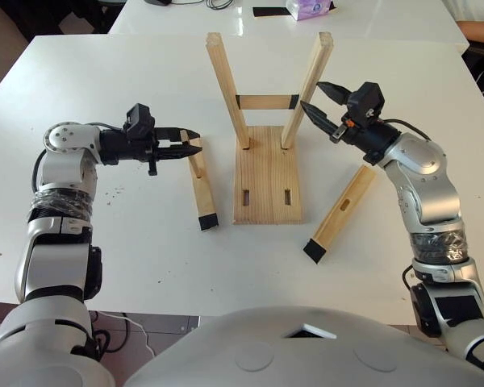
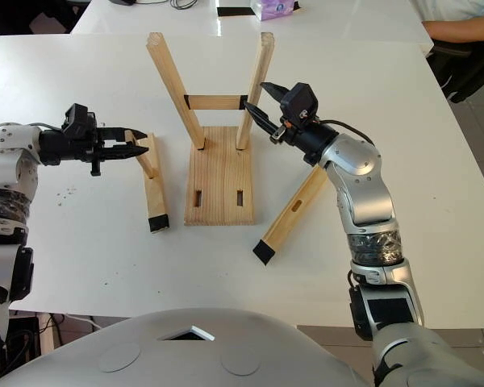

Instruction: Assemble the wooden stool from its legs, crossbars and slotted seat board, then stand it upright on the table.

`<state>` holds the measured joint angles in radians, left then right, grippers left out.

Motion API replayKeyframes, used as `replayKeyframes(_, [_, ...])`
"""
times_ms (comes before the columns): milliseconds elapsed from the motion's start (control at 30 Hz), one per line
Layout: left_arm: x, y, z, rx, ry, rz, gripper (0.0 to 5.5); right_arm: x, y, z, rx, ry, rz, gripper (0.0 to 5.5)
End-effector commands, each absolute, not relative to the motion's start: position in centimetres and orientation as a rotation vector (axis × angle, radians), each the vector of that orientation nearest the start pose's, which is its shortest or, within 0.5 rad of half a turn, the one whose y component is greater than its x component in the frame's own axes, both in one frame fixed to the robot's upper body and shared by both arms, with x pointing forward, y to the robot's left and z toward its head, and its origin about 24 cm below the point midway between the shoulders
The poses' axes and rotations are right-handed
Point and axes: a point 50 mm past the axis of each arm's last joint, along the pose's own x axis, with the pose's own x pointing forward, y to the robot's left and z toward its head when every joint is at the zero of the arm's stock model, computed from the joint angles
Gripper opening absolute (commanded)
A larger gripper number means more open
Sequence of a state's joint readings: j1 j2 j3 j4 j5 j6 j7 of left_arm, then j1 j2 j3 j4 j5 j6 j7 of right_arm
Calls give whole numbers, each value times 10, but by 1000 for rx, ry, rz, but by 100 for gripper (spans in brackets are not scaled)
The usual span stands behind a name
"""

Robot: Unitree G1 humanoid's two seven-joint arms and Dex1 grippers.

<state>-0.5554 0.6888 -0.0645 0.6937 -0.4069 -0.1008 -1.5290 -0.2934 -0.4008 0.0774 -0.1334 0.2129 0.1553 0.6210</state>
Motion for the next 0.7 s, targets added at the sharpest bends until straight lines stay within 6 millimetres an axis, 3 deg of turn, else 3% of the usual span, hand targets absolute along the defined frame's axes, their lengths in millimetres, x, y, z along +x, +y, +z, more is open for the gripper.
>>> replayKeyframes(33, [301, 256, 78, 164, 358, -1215, 132, 288, -150, 139, -279, -189, 724, 221])
replayKeyframes(167, [308, 253, 95, 120, 295, -1180, 190, 292, -155, 141, -248, -208, 638, 221])
replayKeyframes(267, [307, 262, 107, 128, 241, -1112, 241, 289, -158, 139, -242, -208, 604, 221])
replayKeyframes(500, [276, 286, 135, 157, 223, -1082, 241, 279, -161, 129, -214, -178, 552, 221])
replayKeyframes(700, [252, 273, 161, 132, 139, -1049, 241, 275, -165, 126, -196, -169, 507, 221])
